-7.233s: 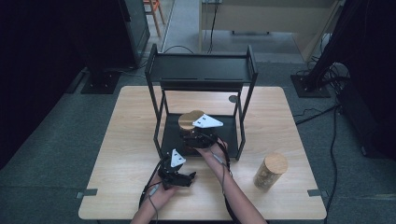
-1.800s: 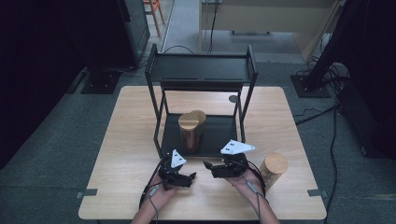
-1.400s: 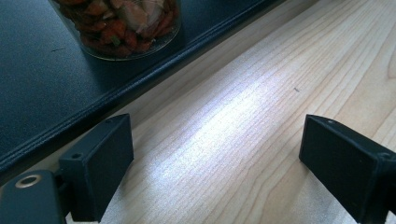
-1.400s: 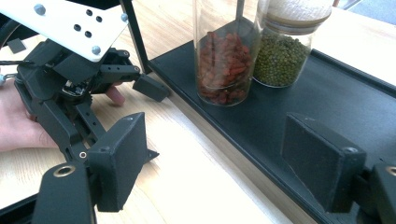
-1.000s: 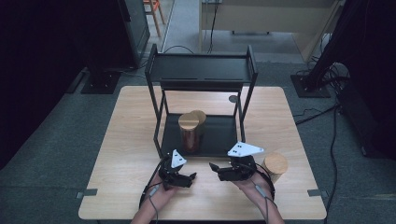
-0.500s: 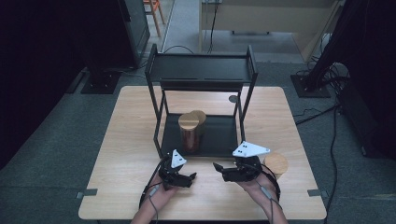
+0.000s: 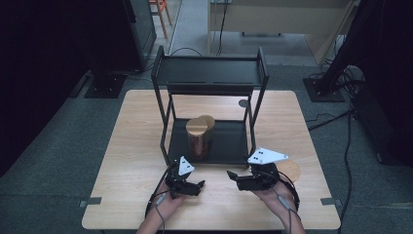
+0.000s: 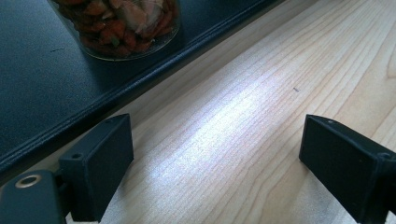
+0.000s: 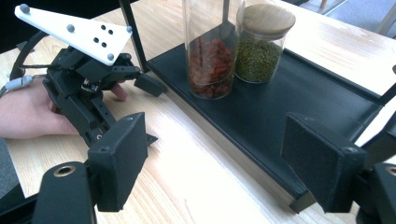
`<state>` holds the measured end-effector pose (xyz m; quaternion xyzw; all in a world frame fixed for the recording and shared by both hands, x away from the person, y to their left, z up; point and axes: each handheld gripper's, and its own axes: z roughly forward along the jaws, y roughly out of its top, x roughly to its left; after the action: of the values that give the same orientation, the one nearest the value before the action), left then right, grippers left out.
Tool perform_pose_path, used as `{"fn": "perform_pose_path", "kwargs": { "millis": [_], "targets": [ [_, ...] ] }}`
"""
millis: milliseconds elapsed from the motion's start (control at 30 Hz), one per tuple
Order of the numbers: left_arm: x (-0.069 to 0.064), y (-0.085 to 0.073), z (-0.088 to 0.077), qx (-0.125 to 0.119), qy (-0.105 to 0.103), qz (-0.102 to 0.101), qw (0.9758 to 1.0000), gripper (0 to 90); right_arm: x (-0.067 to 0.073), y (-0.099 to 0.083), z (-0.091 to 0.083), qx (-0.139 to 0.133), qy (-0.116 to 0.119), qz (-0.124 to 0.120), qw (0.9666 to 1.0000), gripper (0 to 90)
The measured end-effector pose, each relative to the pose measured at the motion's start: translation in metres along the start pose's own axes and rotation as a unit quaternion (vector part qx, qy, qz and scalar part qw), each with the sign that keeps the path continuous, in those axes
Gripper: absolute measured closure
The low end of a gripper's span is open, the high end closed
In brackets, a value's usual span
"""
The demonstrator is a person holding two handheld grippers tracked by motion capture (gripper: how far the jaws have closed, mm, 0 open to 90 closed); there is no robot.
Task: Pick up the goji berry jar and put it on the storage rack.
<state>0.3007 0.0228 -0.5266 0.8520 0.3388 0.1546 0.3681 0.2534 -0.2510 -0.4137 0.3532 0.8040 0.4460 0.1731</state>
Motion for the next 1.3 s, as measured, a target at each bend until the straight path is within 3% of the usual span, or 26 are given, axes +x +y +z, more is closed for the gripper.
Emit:
{"fn": "perform_pose_path", "kwargs": {
  "millis": [333, 700, 1300],
  "targets": [
    [0.0, 0.0, 0.0, 0.0, 0.0, 0.0, 1.0, 10.2, -0.002, 0.001, -0.009, 0.013, 0.003, -0.002, 0.9999, 22.7],
    [0.0, 0.0, 0.0, 0.0, 0.0, 0.0, 1.0, 10.2, -0.006, 0.004, -0.024, 0.002, 0.005, -0.002, 1.0, 22.6],
    [0.0, 0.0, 0.0, 0.0, 0.0, 0.0, 1.0, 10.2, -0.015, 0.003, -0.036, 0.004, -0.014, -0.009, 0.9999, 22.6]
  ]
}}
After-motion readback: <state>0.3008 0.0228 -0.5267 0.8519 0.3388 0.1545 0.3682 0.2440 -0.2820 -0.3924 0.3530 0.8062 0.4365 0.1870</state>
